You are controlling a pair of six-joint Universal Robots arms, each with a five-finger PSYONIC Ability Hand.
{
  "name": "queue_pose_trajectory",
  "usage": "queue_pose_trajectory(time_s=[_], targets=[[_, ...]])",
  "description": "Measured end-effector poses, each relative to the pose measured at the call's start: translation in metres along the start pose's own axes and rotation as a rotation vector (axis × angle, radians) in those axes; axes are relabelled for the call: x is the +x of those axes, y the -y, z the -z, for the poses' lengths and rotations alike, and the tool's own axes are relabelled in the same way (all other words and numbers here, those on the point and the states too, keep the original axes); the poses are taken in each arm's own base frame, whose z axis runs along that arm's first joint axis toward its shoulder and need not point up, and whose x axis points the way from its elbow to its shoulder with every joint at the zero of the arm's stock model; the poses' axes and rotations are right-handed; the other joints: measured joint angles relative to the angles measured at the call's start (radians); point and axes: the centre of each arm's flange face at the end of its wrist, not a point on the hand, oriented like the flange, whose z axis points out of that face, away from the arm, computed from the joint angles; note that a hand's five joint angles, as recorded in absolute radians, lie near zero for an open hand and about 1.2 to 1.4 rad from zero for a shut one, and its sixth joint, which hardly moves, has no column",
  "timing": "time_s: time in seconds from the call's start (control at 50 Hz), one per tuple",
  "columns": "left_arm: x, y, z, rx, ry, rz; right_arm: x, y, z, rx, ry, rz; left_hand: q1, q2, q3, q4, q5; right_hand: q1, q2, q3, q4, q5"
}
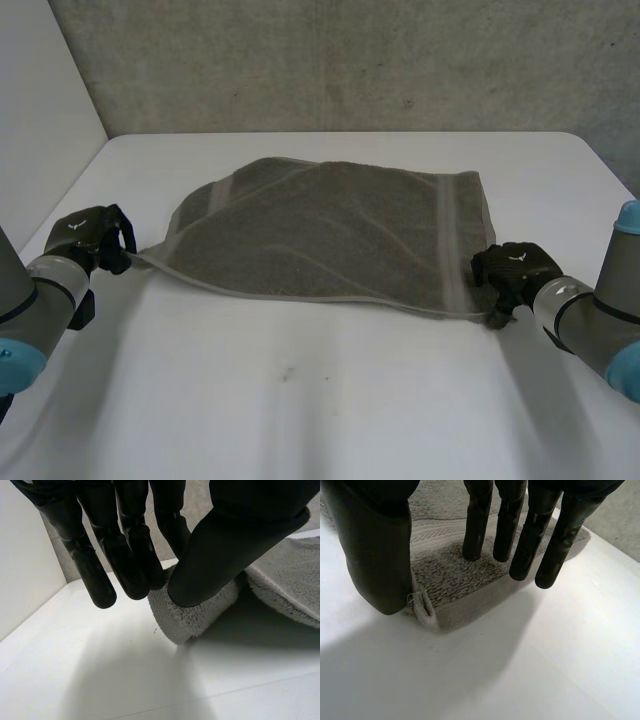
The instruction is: Fold the towel.
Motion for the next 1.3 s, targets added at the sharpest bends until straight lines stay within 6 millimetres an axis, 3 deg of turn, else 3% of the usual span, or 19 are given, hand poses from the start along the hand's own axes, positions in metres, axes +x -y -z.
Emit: queue_pose_trajectory(time_s=[0.16,0.2,0.24,0.28,0.38,0.5,0.62,0.78,0.84,0.9,0.96,1.02,1.18,1.26,1.3], targets=[[0.0,0.0,0.0,-0.001,0.0,0.0,0.003,0.003,-0.005,0.012,-0.008,0.003,0.0,0.0,0.0,0.0,0.0,0.134,0.139,0.139,0.139,0.119],[0.0,0.0,0.0,-0.001,0.0,0.0,0.003,0.003,-0.006,0.012,-0.007,0.004,0.0,0.0,0.0,0.0,0.0,0.281,0.296,0.285,0.285,0.27],[0.0,0.0,0.0,-0.001,-0.001,-0.001,0.003,0.003,-0.006,0.013,-0.007,0.007,0.0,0.0,0.0,0.0,0.0,0.619,0.624,0.6,0.602,0.589],[0.0,0.0,0.0,-0.001,-0.001,-0.001,0.004,0.004,-0.006,0.015,-0.008,0.012,0.0,0.0,0.0,0.0,0.0,0.72,0.729,0.71,0.712,0.704],[0.0,0.003,0.001,0.007,0.0,-0.004,0.01,0.016,0.0,0.042,-0.035,0.054,0.0,0.0,0.0,0.0,0.0,0.721,0.73,0.722,0.727,0.715],[0.002,0.026,0.01,0.066,-0.002,-0.014,0.035,0.048,0.022,0.117,-0.135,0.107,0.0,0.0,0.0,0.0,0.0,0.721,0.73,0.722,0.727,0.715],[0.007,0.079,0.039,0.205,-0.008,-0.035,0.063,0.099,0.071,0.235,-0.241,0.138,0.0,0.0,0.0,0.0,0.0,0.721,0.73,0.722,0.727,0.715],[0.017,0.168,0.108,0.433,-0.04,-0.065,0.084,0.192,0.172,0.512,-0.359,0.211,0.0,0.0,0.0,0.0,0.0,0.721,0.73,0.722,0.727,0.715],[0.023,0.19,0.131,0.482,-0.065,-0.077,0.088,0.216,0.202,0.58,-0.387,0.23,0.0,0.0,0.0,0.0,0.0,0.721,0.73,0.722,0.727,0.715],[0.026,0.2,0.142,0.495,-0.088,-0.084,0.091,0.226,0.215,0.584,-0.392,0.235,0.0,0.0,0.0,0.0,0.001,0.721,0.73,0.722,0.727,0.715],[0.029,0.203,0.145,0.477,-0.112,-0.088,0.097,0.223,0.208,0.504,-0.363,0.22,0.0,0.0,0.0,0.0,0.001,0.721,0.73,0.722,0.728,0.715],[0.029,0.194,0.134,0.423,-0.121,-0.083,0.102,0.211,0.19,0.409,-0.324,0.206,0.0,0.0,0.0,0.0,0.001,0.721,0.73,0.722,0.728,0.715],[0.029,0.142,0.061,0.149,-0.136,-0.104,0.107,0.175,0.118,0.152,-0.208,0.242,0.0,0.0,0.0,0.0,0.001,0.721,0.73,0.722,0.727,0.715],[0.039,0.138,0.035,0.109,-0.154,-0.159,0.108,0.182,0.094,0.154,-0.224,0.268,0.0,0.0,0.0,0.0,0.001,0.722,0.73,0.722,0.727,0.715],[0.048,0.154,0.022,0.153,-0.151,-0.192,0.109,0.199,0.083,0.214,-0.267,0.281,0.0,0.0,0.0,0.0,0.001,0.722,0.73,0.722,0.727,0.715]])
